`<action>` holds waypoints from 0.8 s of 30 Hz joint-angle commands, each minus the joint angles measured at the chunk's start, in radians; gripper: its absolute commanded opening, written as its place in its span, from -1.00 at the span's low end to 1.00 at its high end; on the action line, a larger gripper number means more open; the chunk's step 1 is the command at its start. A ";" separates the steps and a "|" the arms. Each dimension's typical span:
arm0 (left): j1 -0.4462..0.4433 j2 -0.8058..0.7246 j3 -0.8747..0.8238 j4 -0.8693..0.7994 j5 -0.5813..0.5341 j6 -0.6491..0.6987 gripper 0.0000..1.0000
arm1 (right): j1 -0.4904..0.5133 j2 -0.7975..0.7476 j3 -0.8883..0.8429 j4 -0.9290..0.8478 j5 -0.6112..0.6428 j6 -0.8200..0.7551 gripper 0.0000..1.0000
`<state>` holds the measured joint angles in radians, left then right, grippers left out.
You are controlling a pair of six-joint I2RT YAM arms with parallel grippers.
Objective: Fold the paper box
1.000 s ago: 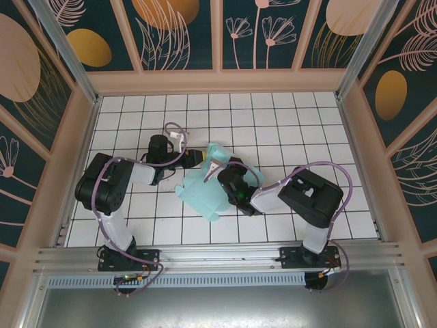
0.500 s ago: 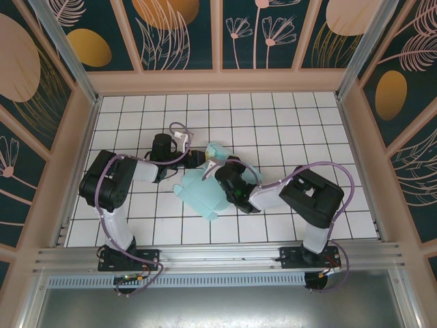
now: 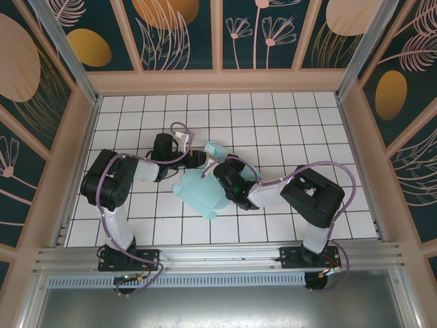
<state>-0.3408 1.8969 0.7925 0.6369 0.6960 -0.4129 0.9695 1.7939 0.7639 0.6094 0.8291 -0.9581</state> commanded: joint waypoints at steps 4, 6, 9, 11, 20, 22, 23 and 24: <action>0.003 -0.005 0.072 -0.036 0.078 -0.008 0.23 | -0.006 -0.018 0.028 -0.107 -0.044 0.064 -1.00; 0.014 -0.017 0.067 -0.031 0.086 -0.010 0.23 | -0.007 -0.017 0.025 -0.112 -0.041 0.067 -1.00; 0.033 -0.037 0.055 -0.020 0.109 -0.006 0.22 | -0.008 -0.016 0.021 -0.113 -0.035 0.070 -1.00; 0.042 -0.044 0.053 -0.029 0.117 0.002 0.20 | -0.007 -0.016 0.024 -0.115 -0.033 0.071 -1.00; 0.086 -0.042 0.025 0.035 0.178 -0.035 0.23 | -0.017 -0.015 0.069 -0.189 -0.056 0.085 -1.00; 0.087 -0.033 0.031 0.038 0.197 -0.036 0.25 | -0.019 -0.009 0.087 -0.218 -0.059 0.095 -1.00; 0.086 -0.027 0.037 0.031 0.212 -0.033 0.26 | -0.019 -0.007 0.092 -0.225 -0.061 0.095 -1.00; 0.088 -0.019 0.045 0.016 0.221 -0.023 0.26 | -0.020 -0.004 0.097 -0.233 -0.059 0.096 -1.00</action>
<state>-0.2558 1.8755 0.8276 0.6342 0.8490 -0.4381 0.9569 1.7920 0.8345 0.4561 0.7895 -0.8814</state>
